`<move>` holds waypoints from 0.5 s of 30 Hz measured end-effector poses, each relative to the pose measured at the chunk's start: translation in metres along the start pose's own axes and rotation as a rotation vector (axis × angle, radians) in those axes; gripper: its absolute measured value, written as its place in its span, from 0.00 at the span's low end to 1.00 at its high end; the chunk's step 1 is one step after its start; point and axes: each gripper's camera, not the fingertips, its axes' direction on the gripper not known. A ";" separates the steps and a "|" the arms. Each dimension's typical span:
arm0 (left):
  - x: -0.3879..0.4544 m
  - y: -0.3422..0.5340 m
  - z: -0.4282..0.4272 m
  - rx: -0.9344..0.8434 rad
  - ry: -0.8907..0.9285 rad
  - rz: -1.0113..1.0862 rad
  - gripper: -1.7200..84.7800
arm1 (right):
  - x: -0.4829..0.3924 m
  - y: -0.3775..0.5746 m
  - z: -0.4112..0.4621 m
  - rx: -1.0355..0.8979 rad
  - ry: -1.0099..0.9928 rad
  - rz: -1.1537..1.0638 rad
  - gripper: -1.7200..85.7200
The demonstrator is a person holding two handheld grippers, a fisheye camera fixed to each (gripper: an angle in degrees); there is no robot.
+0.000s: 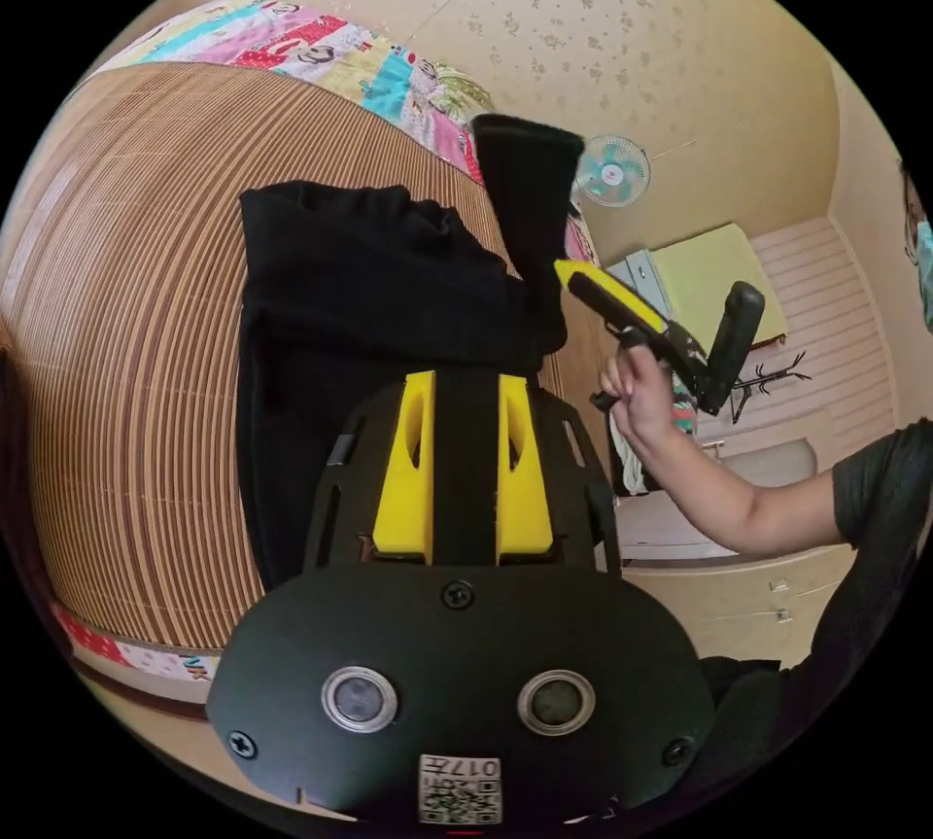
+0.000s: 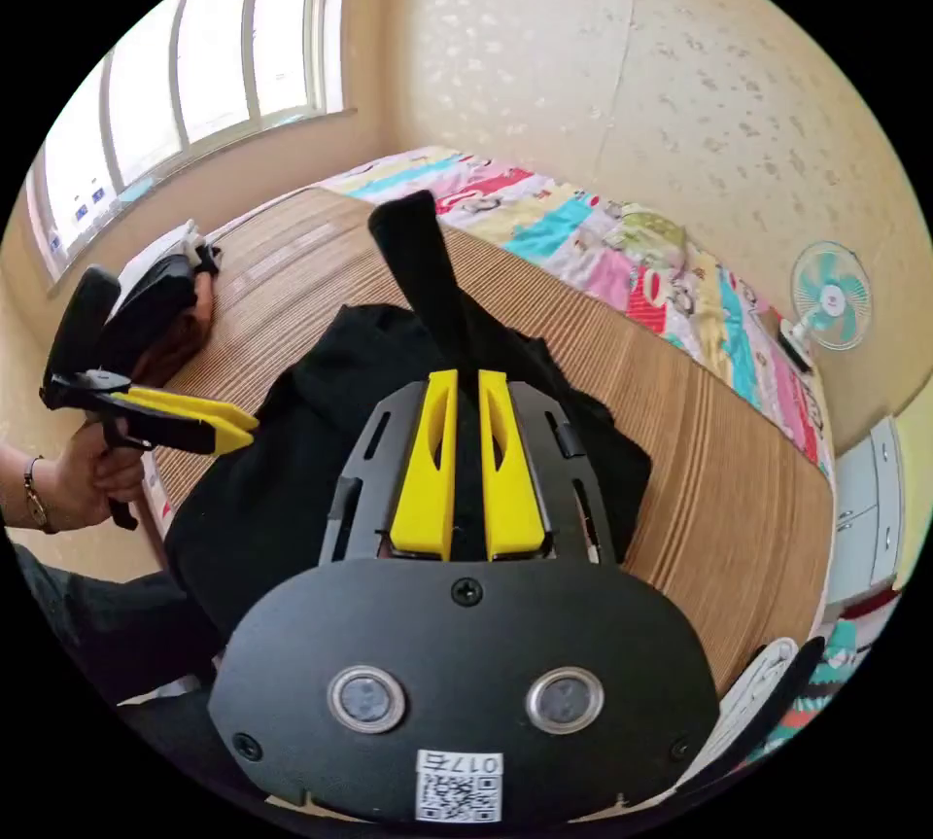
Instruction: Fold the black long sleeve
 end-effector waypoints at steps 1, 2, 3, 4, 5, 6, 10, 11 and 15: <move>-0.005 -0.001 0.000 0.009 -0.004 -0.023 0.15 | -0.008 -0.001 0.036 -0.156 -0.084 0.032 0.08; -0.014 -0.004 -0.002 0.028 -0.021 -0.052 0.16 | -0.010 0.000 0.048 -0.203 -0.118 0.061 0.08; -0.020 -0.010 -0.002 0.037 -0.061 -0.063 0.16 | -0.010 0.005 0.058 -0.220 -0.177 0.133 0.08; -0.022 -0.013 -0.002 0.037 -0.089 -0.066 0.16 | -0.007 0.013 0.057 -0.188 -0.230 0.191 0.07; -0.026 -0.022 0.000 0.031 -0.153 -0.067 0.16 | -0.004 0.017 0.056 -0.176 -0.248 0.218 0.07; -0.029 -0.032 0.004 0.017 -0.207 -0.067 0.16 | 0.002 0.026 0.054 -0.174 -0.258 0.284 0.06; -0.042 -0.065 0.025 0.002 -0.242 -0.071 0.16 | 0.026 0.061 0.055 -0.249 -0.226 0.459 0.05; -0.049 -0.076 0.038 -0.032 -0.250 -0.083 0.16 | 0.028 0.065 0.054 -0.252 -0.214 0.466 0.05; -0.053 -0.100 0.055 -0.150 -0.258 -0.073 0.08 | 0.050 0.085 0.046 -0.294 -0.061 0.488 0.05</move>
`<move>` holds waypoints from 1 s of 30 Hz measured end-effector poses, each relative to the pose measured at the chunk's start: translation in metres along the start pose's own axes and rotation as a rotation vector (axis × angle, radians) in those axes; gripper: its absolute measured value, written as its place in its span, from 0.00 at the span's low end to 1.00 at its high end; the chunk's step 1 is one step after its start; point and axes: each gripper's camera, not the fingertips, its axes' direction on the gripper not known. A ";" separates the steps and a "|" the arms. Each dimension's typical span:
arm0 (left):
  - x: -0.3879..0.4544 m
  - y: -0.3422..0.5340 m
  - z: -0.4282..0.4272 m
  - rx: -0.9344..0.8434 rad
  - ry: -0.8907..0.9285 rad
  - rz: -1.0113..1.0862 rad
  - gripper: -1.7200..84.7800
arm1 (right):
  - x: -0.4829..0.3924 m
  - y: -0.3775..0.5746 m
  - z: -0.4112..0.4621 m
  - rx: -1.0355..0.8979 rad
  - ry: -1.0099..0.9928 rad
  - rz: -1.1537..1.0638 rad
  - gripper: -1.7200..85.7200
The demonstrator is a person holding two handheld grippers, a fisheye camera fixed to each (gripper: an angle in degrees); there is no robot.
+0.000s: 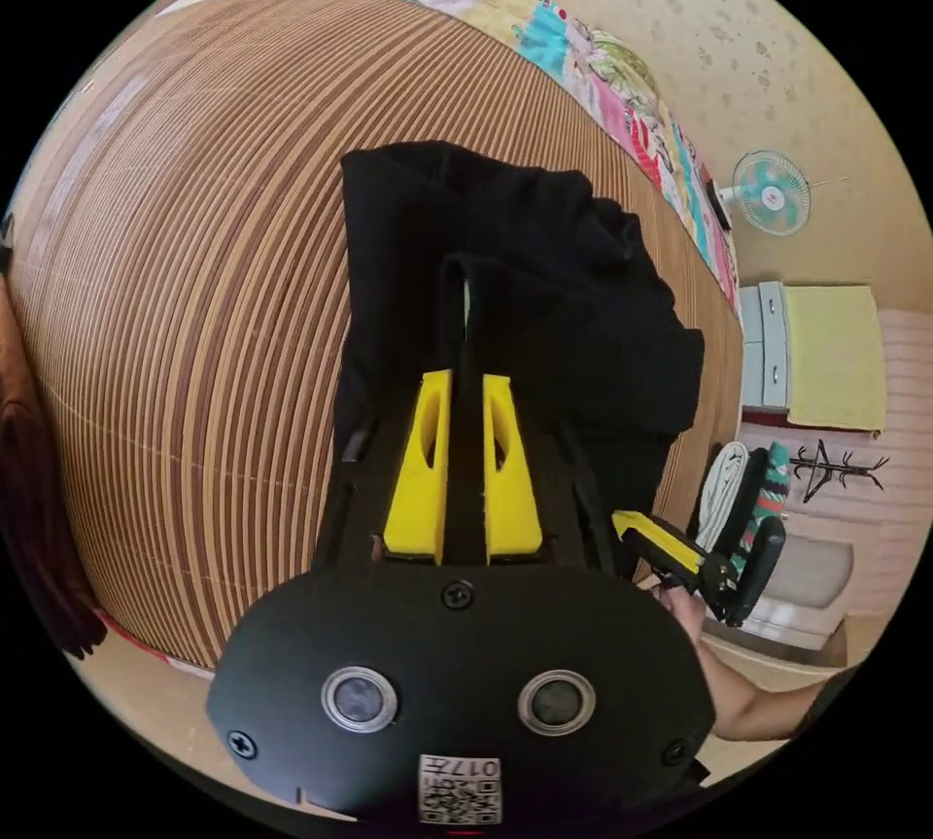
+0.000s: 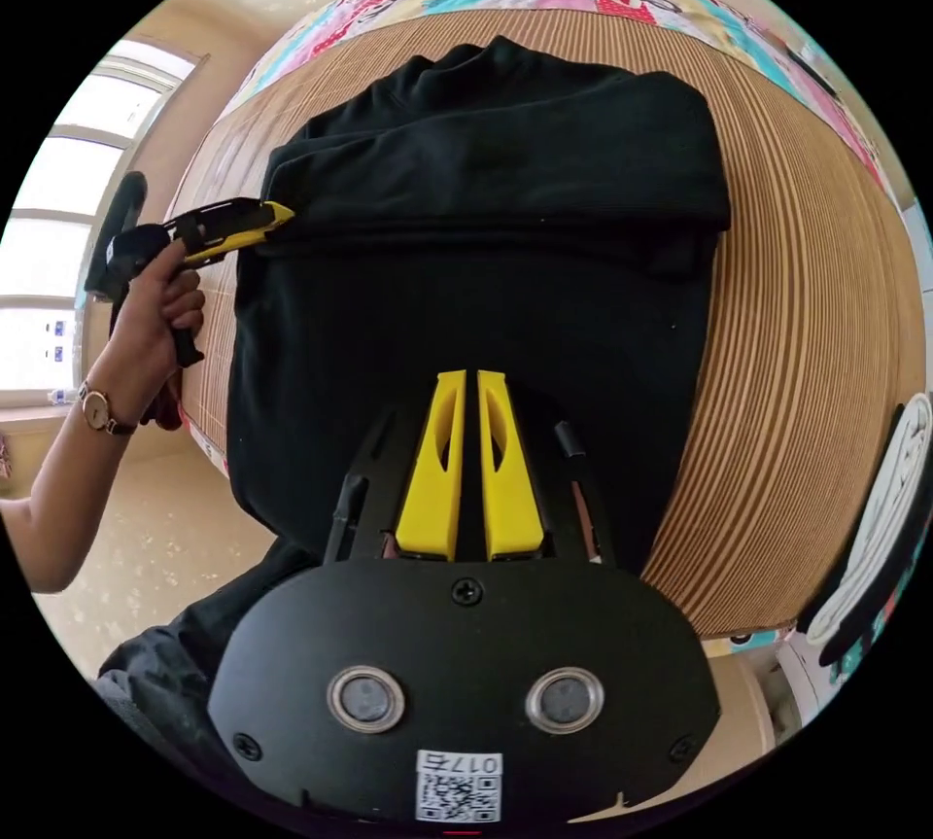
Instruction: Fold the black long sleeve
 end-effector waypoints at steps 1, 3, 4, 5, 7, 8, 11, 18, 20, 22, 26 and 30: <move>0.004 0.000 -0.011 0.040 0.038 0.041 0.08 | 0.012 0.000 -0.005 0.004 0.002 0.026 0.05; 0.006 0.007 -0.059 0.214 0.141 0.136 0.07 | 0.034 0.003 -0.013 0.028 -0.012 0.093 0.05; 0.001 0.008 -0.067 0.236 0.136 0.123 0.07 | 0.049 0.005 -0.016 0.036 -0.017 0.132 0.05; -0.012 0.008 -0.077 0.255 0.109 0.072 0.08 | 0.056 0.005 -0.017 0.033 -0.016 0.152 0.05; -0.032 0.006 -0.076 0.230 0.063 0.044 0.08 | 0.080 0.006 -0.017 0.015 -0.008 0.210 0.06; -0.046 0.003 -0.065 0.148 0.043 0.025 0.09 | 0.085 0.007 -0.018 0.016 -0.009 0.219 0.06; -0.073 0.015 -0.052 -0.008 0.090 -0.030 0.17 | 0.104 0.014 -0.029 0.020 -0.035 0.222 0.07; -0.104 0.159 -0.063 -0.294 0.055 0.121 0.16 | 0.158 0.069 -0.038 -0.186 -0.120 0.105 0.13; -0.109 0.189 -0.050 -0.468 0.136 0.147 0.14 | 0.172 0.084 -0.027 -0.316 -0.223 0.073 0.14; -0.110 0.210 -0.038 -0.583 0.065 0.170 0.15 | 0.183 0.102 -0.005 -0.509 -0.275 0.024 0.17; -0.116 0.211 -0.003 -0.728 -0.056 0.251 0.18 | 0.200 0.119 0.017 -0.611 -0.165 0.003 0.18; -0.137 0.188 0.033 -0.850 -0.038 0.251 0.14 | 0.232 0.122 0.035 -0.589 -0.273 0.093 0.18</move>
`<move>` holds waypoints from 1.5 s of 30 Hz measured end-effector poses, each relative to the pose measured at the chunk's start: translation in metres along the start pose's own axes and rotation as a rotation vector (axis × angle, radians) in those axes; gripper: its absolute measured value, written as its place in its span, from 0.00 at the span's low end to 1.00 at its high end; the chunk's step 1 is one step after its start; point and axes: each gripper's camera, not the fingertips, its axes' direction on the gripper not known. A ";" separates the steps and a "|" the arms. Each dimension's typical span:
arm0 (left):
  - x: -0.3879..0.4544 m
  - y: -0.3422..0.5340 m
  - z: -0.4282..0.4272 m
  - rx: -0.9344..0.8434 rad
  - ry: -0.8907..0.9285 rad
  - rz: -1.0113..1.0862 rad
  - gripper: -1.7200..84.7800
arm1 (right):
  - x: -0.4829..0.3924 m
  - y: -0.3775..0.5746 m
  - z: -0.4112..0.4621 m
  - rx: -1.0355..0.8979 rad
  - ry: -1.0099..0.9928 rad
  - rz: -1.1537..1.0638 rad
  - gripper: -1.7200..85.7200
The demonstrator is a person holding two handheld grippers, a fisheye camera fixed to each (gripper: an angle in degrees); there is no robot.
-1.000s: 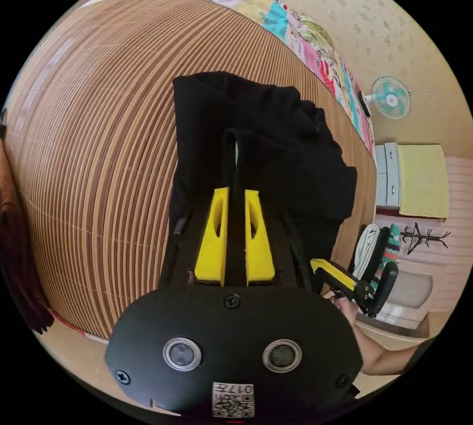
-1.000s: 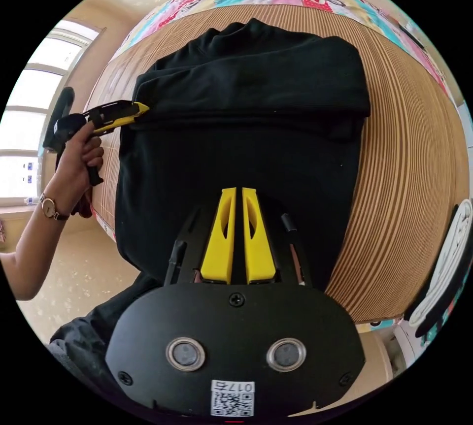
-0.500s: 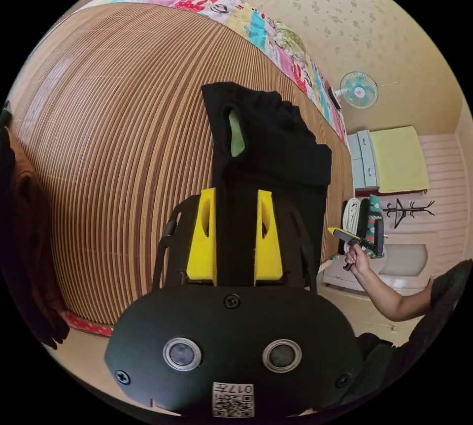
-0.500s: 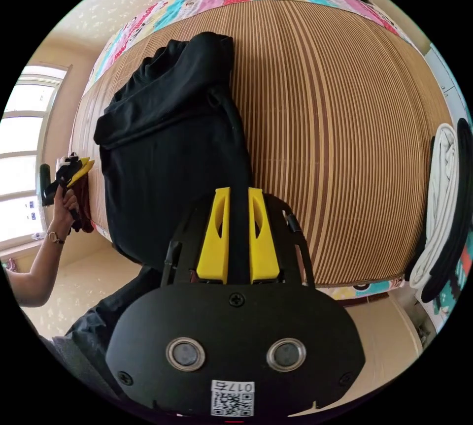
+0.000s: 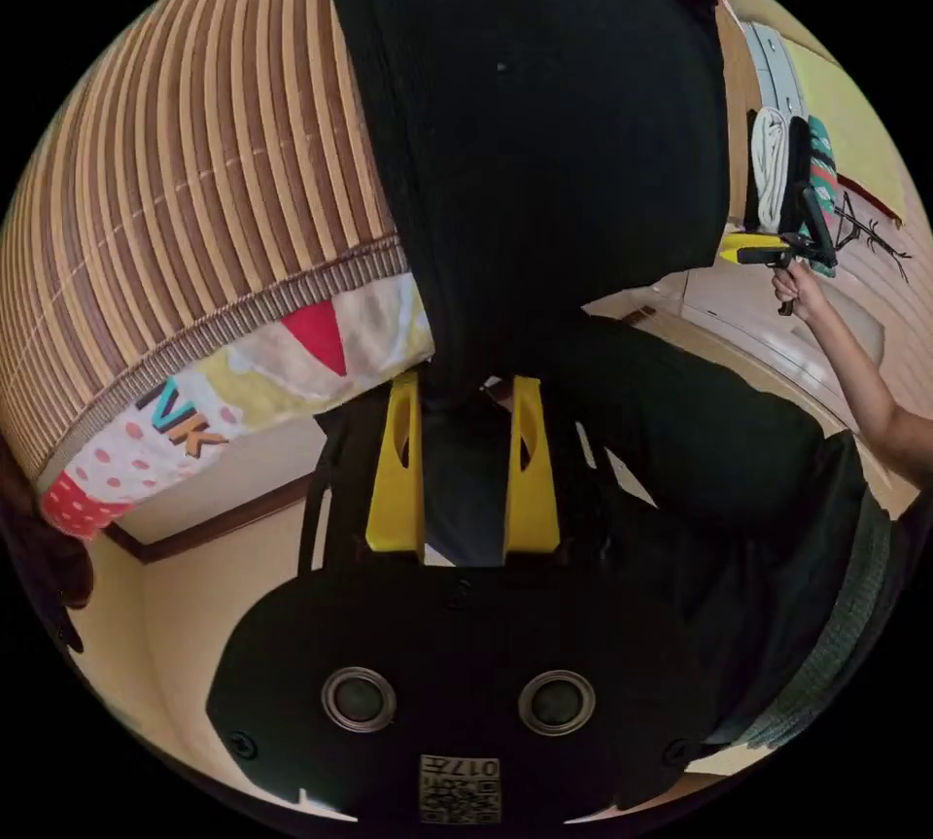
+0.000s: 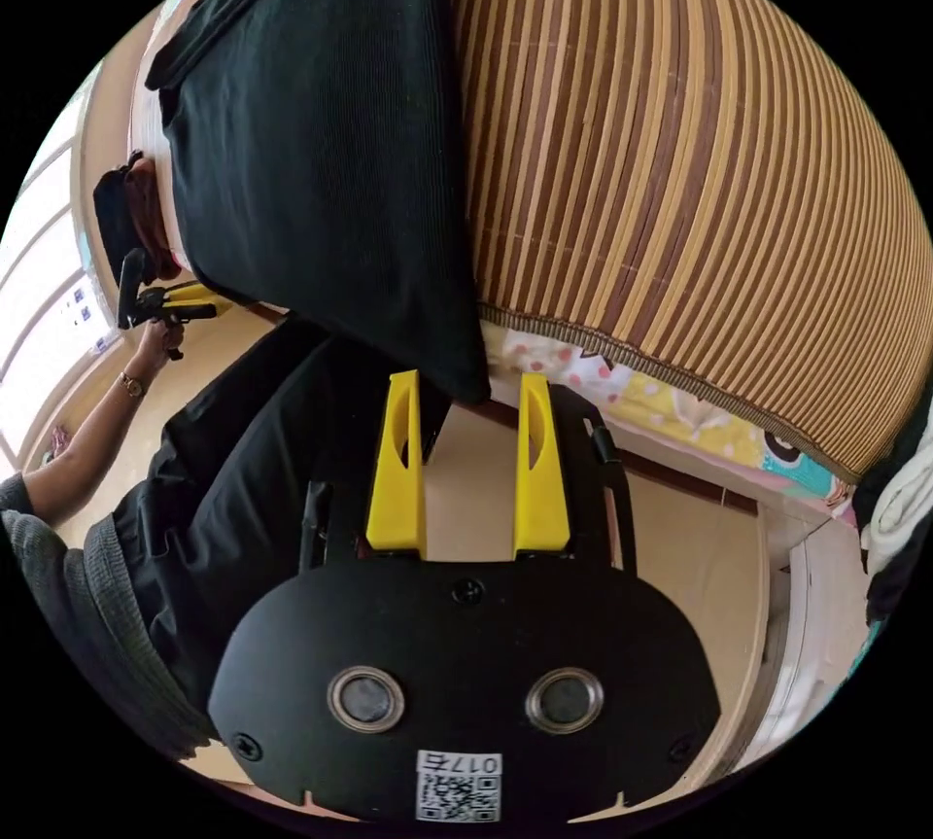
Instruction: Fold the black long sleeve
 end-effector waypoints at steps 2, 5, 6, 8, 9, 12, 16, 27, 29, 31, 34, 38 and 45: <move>-0.005 -0.005 0.005 -0.085 0.045 0.063 0.10 | 0.013 -0.001 0.001 0.009 -0.011 0.013 0.16; -0.003 0.008 -0.011 -0.135 0.086 0.175 0.07 | 0.030 0.010 -0.003 -0.003 -0.110 -0.070 0.08; 0.001 0.020 -0.024 -0.134 0.047 0.219 0.07 | 0.038 0.019 -0.006 -0.009 -0.144 -0.093 0.07; 0.007 0.039 -0.046 -0.130 0.040 0.283 0.07 | 0.047 0.038 -0.017 0.014 -0.193 -0.157 0.06; 0.007 0.053 -0.063 -0.110 0.109 0.310 0.06 | 0.054 0.053 -0.027 0.036 -0.264 -0.201 0.06; -0.011 0.094 -0.109 0.033 0.576 0.350 0.06 | 0.084 0.098 -0.061 0.233 -0.763 -0.287 0.05; -0.036 0.147 -0.145 0.334 0.985 0.400 0.06 | 0.139 0.187 -0.064 0.754 -1.285 -0.218 0.05; -0.118 0.107 -0.165 1.185 1.299 0.043 0.03 | 0.126 0.079 -0.078 1.100 -1.450 0.024 0.05; -0.128 0.086 -0.172 1.255 1.331 -0.035 0.03 | 0.120 0.044 -0.093 1.109 -1.451 0.021 0.05; -0.138 0.065 -0.180 1.309 1.339 -0.102 0.03 | 0.114 -0.002 -0.112 1.099 -1.426 0.016 0.05; -0.152 0.023 -0.197 1.357 1.353 -0.149 0.03 | 0.114 -0.052 -0.131 1.090 -1.402 0.062 0.05; -0.168 -0.037 -0.216 1.343 1.336 -0.190 0.03 | 0.117 -0.095 -0.145 1.084 -1.379 0.147 0.05; -0.160 -0.053 -0.252 1.269 0.987 -0.186 0.14 | 0.119 -0.137 -0.148 1.063 -1.468 0.167 0.11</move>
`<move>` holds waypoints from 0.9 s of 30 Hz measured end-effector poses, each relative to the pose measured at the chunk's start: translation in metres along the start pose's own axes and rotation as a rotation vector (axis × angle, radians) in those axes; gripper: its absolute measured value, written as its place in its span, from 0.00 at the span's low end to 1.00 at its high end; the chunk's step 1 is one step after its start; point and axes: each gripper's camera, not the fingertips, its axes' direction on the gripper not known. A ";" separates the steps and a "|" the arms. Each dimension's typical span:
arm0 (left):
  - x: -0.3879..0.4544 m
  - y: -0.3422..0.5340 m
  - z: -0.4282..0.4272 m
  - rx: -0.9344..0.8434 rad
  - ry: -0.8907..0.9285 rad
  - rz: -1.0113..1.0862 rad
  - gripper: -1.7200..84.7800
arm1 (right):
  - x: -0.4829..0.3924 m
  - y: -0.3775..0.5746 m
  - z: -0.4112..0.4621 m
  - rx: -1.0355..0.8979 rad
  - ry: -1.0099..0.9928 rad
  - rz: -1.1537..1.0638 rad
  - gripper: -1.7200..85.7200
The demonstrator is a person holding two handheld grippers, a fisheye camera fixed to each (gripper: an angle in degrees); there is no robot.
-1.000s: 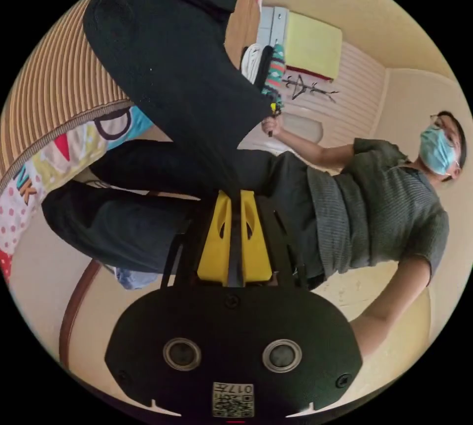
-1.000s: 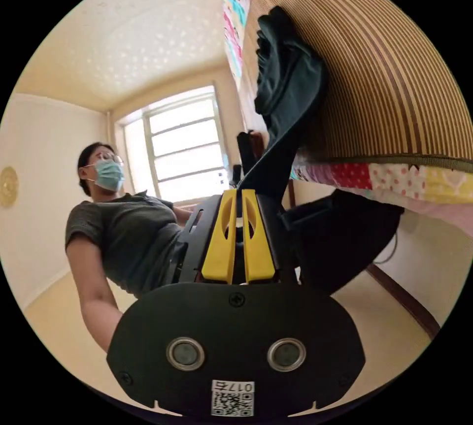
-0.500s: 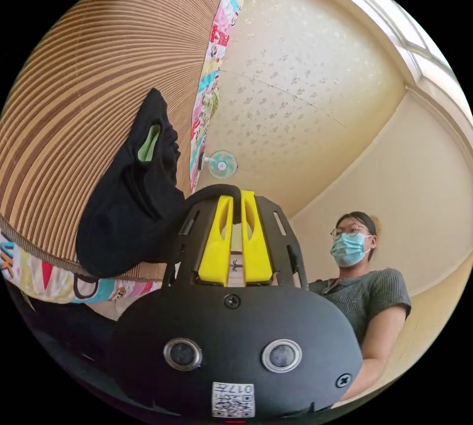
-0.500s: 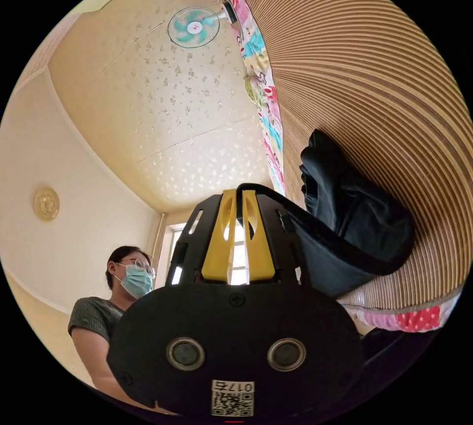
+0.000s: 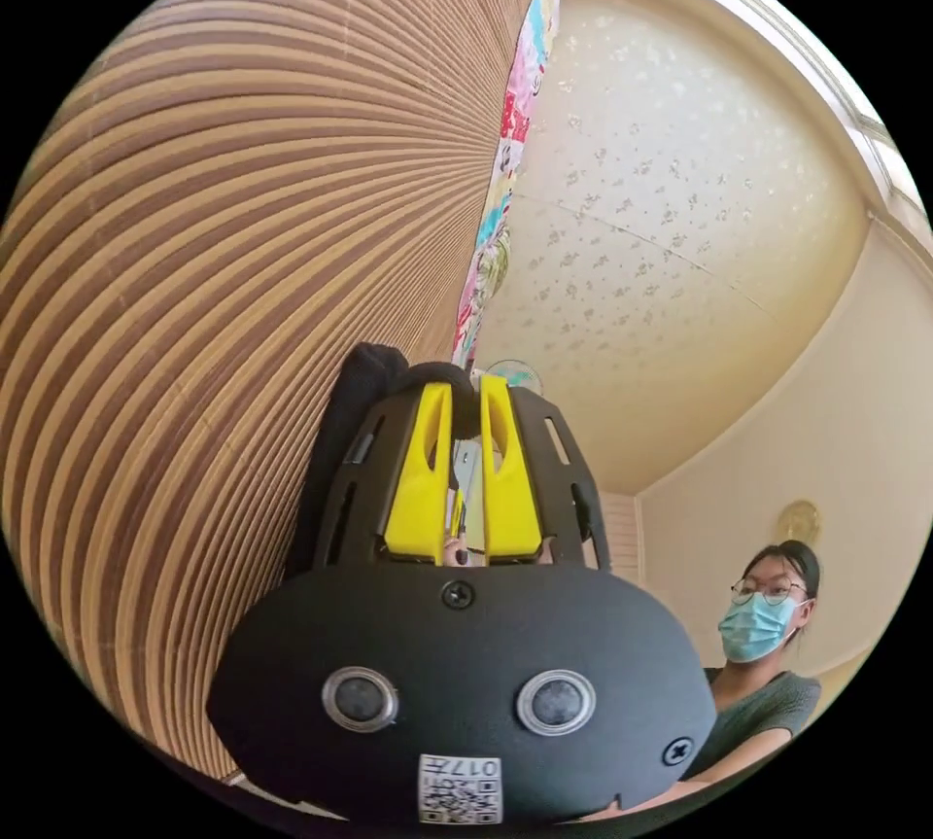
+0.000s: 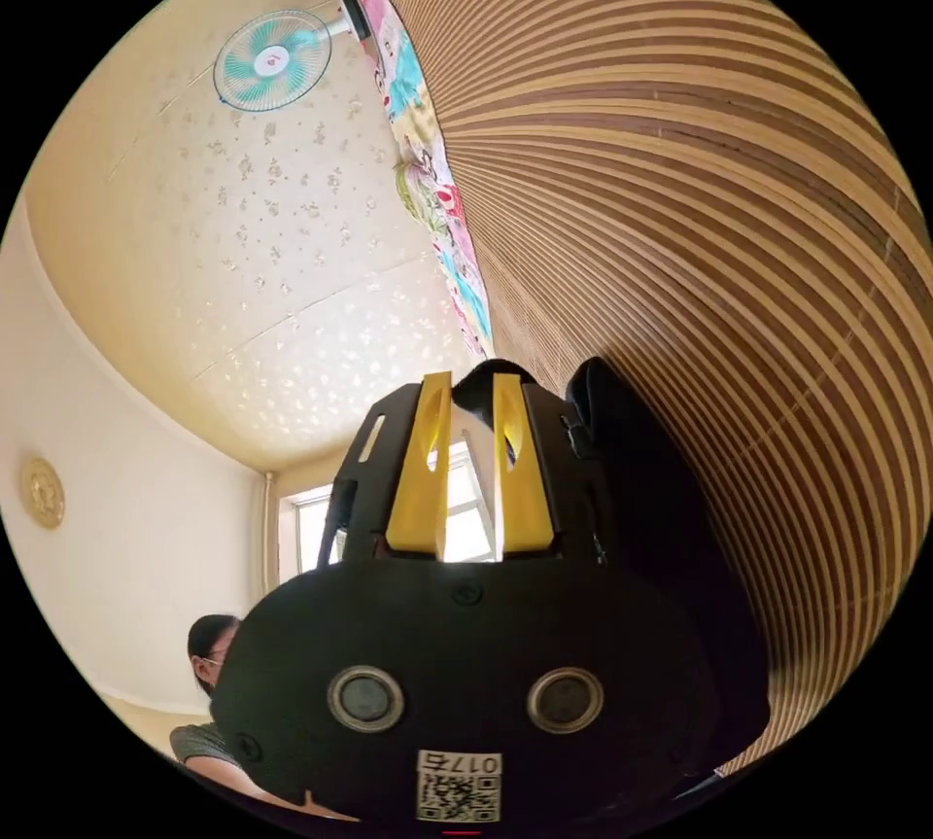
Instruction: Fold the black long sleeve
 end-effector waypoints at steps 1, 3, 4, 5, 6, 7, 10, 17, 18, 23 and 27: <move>0.009 0.002 -0.006 -0.006 -0.051 0.045 0.17 | -0.014 0.005 -0.006 0.048 -0.062 -0.065 0.11; 0.039 0.025 -0.028 -0.038 -0.310 0.164 0.22 | -0.045 0.018 -0.003 0.010 0.022 -0.197 0.11; 0.043 0.034 -0.031 -0.051 -0.362 0.178 0.23 | -0.066 0.029 0.011 -0.100 0.173 -0.282 0.11; 0.045 0.052 -0.033 -0.095 -0.423 0.185 0.24 | -0.075 0.036 0.020 -0.162 0.269 -0.331 0.11; 0.041 0.069 -0.028 -0.167 -0.437 0.173 0.26 | -0.090 0.056 0.044 -0.285 0.496 -0.438 0.11; 0.038 0.078 -0.024 -0.203 -0.438 0.166 0.26 | -0.096 0.078 0.067 -0.372 0.722 -0.536 0.11; 0.022 0.120 0.005 -0.352 -0.492 0.157 0.26 | -0.090 0.130 0.117 -0.486 1.029 -0.733 0.11; 0.018 0.161 0.066 -0.471 -0.625 0.107 0.13 | -0.051 0.214 0.229 -0.835 0.972 -0.772 0.15; 0.022 0.160 0.073 -0.510 -0.594 0.086 0.11 | -0.044 0.228 0.250 -0.882 0.969 -0.735 0.16; 0.112 0.184 0.121 -0.567 -0.782 0.359 0.08 | -0.044 0.293 0.335 -1.095 0.947 -0.689 0.24; 0.176 0.228 0.190 -0.578 -1.012 0.548 0.08 | -0.048 0.328 0.408 -1.253 1.191 -0.747 0.29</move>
